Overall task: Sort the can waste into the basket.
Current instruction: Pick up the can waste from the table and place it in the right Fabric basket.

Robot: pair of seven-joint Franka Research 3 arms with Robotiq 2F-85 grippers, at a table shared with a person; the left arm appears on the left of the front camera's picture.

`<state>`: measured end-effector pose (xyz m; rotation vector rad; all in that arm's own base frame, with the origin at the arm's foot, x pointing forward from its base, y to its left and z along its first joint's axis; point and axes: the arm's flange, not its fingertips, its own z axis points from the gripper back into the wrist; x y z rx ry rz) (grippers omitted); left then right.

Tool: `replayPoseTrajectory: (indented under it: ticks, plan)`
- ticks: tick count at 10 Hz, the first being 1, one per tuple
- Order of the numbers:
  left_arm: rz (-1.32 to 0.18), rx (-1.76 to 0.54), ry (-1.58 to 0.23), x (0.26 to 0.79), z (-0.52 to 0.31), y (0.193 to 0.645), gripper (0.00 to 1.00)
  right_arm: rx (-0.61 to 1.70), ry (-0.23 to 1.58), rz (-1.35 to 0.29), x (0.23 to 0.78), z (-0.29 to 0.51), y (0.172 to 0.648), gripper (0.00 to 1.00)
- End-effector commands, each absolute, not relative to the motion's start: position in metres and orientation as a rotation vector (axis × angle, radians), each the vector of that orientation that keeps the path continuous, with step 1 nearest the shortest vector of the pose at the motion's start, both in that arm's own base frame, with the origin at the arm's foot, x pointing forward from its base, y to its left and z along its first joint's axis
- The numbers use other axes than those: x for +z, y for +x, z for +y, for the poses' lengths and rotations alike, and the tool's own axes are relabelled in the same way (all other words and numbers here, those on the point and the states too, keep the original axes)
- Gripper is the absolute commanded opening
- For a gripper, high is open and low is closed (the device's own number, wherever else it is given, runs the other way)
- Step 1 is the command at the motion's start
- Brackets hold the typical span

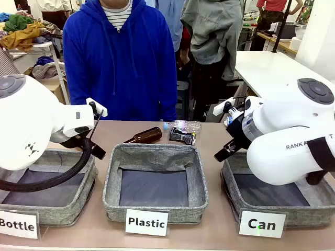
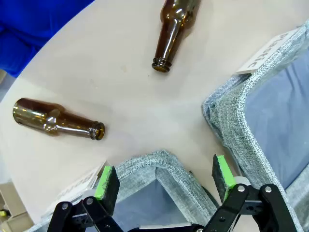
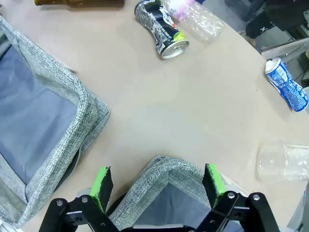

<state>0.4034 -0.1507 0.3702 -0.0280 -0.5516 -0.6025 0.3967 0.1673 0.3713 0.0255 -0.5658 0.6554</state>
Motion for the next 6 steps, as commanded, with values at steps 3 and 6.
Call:
replayPoseTrajectory:
  ticks: [3,6]
  plan:
    - [-0.552,-0.603,-0.028,0.3702,-0.1508,0.4034,1.00,0.655,0.026,-0.566,0.3714,0.1673,0.3967,1.00]
    - [-0.552,-0.603,-0.028,0.3702,-0.1508,0.4034,1.00,0.655,0.026,-0.566,0.3714,0.1673,0.3967,1.00]
